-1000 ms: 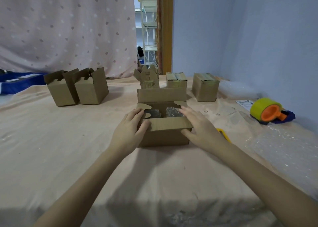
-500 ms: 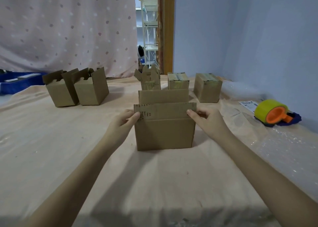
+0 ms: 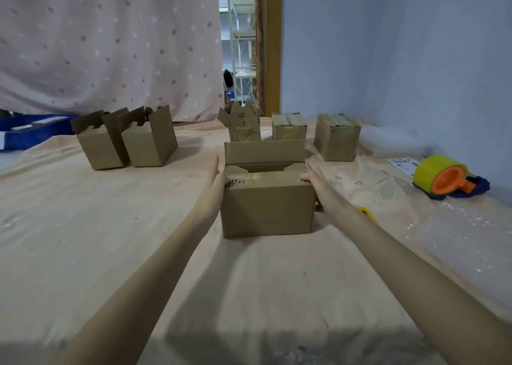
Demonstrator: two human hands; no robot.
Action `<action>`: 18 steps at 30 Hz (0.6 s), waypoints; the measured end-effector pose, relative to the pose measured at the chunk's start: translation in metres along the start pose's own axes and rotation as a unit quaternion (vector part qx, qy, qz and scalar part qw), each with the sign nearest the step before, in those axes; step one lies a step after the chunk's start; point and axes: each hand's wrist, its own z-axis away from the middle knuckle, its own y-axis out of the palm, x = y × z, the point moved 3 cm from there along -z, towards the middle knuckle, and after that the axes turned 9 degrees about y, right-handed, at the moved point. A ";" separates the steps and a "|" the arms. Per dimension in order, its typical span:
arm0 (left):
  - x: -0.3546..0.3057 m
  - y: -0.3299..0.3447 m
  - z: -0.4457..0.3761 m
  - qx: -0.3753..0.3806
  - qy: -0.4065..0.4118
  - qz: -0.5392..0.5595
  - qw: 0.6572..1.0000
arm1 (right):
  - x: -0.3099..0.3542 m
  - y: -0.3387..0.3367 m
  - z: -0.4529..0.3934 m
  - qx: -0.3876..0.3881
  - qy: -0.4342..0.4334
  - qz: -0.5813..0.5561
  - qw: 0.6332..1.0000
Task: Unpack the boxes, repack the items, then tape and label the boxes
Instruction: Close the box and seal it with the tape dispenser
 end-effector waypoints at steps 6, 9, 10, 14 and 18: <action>-0.009 0.007 0.011 -0.015 -0.004 0.022 1.000 | 0.010 0.005 0.014 -0.044 -0.070 0.005 0.997; -0.018 0.001 0.028 -0.015 0.029 0.029 0.999 | 0.010 0.002 0.037 -0.043 -0.094 0.031 0.994; -0.019 -0.001 0.032 -0.017 0.033 0.026 0.999 | 0.009 0.003 0.047 -0.037 -0.097 0.031 0.994; -0.014 -0.014 0.055 -0.014 0.030 0.001 0.999 | -0.001 0.010 0.088 -0.013 -0.089 0.023 0.996; -0.005 -0.019 0.077 -0.009 0.022 0.002 1.000 | -0.014 0.012 0.109 -0.011 -0.085 0.017 0.996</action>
